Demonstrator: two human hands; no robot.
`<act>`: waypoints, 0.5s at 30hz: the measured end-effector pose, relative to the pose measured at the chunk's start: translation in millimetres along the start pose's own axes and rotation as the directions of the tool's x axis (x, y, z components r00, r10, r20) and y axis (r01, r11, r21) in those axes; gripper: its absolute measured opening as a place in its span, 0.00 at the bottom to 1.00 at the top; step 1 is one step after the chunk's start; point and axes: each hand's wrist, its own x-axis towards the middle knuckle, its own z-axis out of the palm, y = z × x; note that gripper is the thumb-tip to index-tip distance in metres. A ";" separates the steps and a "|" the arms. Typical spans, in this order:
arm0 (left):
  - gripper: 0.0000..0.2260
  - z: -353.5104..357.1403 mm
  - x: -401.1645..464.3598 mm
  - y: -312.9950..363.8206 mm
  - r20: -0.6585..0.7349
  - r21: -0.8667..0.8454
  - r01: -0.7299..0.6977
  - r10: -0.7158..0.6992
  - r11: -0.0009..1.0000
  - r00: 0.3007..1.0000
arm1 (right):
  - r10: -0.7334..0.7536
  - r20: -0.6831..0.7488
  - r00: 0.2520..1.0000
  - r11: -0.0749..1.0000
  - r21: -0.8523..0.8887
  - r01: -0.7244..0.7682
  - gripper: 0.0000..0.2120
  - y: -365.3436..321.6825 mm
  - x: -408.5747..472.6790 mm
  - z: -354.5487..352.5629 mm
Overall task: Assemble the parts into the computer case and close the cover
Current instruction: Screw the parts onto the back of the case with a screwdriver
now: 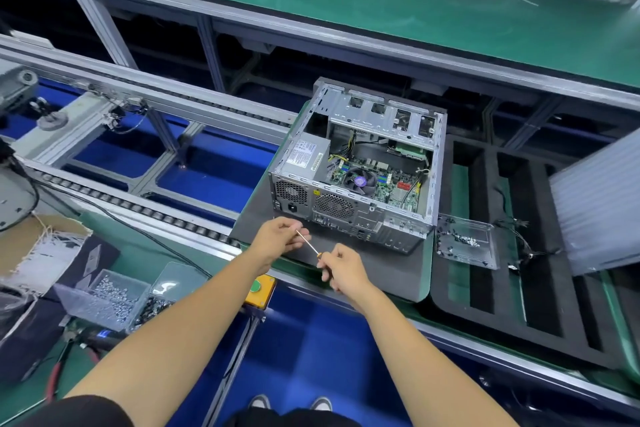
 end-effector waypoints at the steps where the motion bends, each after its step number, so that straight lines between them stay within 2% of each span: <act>1: 0.08 2.7 -0.6 3.0 0.005 -0.027 -0.004 0.004 1.000 1.000 | -0.005 0.004 1.000 1.000 -0.002 0.005 0.06 -0.5 0.7 -1.0; 6: 0.11 6.8 -5.5 13.3 0.034 -0.113 -0.031 0.035 0.993 0.999 | -0.016 0.005 1.000 1.000 0.025 0.016 0.06 -4.3 4.4 -7.1; 10: 0.07 5.8 -9.8 17.6 0.092 -0.147 -0.053 0.067 0.988 0.994 | -0.022 0.004 1.000 0.998 0.065 0.021 0.07 -6.5 2.0 -11.0; 15: 0.03 0.4 -9.8 25.1 0.165 -0.104 -0.043 0.060 0.994 0.984 | -0.019 0.020 1.000 0.997 0.070 0.018 0.07 -10.6 -1.2 -14.0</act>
